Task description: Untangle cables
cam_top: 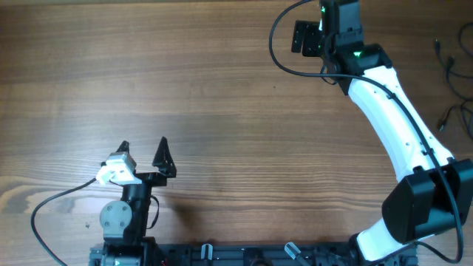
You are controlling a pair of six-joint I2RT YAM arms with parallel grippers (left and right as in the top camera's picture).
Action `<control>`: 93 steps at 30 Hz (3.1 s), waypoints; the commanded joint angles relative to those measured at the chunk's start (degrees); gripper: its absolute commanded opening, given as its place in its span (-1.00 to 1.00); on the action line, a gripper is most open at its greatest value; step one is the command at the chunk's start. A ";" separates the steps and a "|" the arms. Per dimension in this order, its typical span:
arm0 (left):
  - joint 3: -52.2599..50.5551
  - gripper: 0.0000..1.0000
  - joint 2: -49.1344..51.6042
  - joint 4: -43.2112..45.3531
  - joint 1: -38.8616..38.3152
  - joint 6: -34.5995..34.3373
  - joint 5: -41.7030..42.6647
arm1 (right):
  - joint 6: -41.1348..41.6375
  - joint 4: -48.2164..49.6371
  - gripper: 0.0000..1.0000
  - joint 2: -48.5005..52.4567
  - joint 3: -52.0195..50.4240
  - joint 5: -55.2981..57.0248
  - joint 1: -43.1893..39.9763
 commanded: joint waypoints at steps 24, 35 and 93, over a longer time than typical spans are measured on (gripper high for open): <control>-0.28 1.00 -0.61 -0.66 1.05 5.88 1.75 | 0.13 0.13 0.99 0.55 -0.17 0.98 0.17; -0.28 1.00 -0.61 -0.68 1.01 8.57 1.68 | 0.09 0.15 0.99 0.55 -0.17 0.96 0.17; -0.28 0.99 -0.61 -0.59 1.01 16.31 0.42 | 0.09 0.13 0.99 0.55 -0.17 0.96 0.17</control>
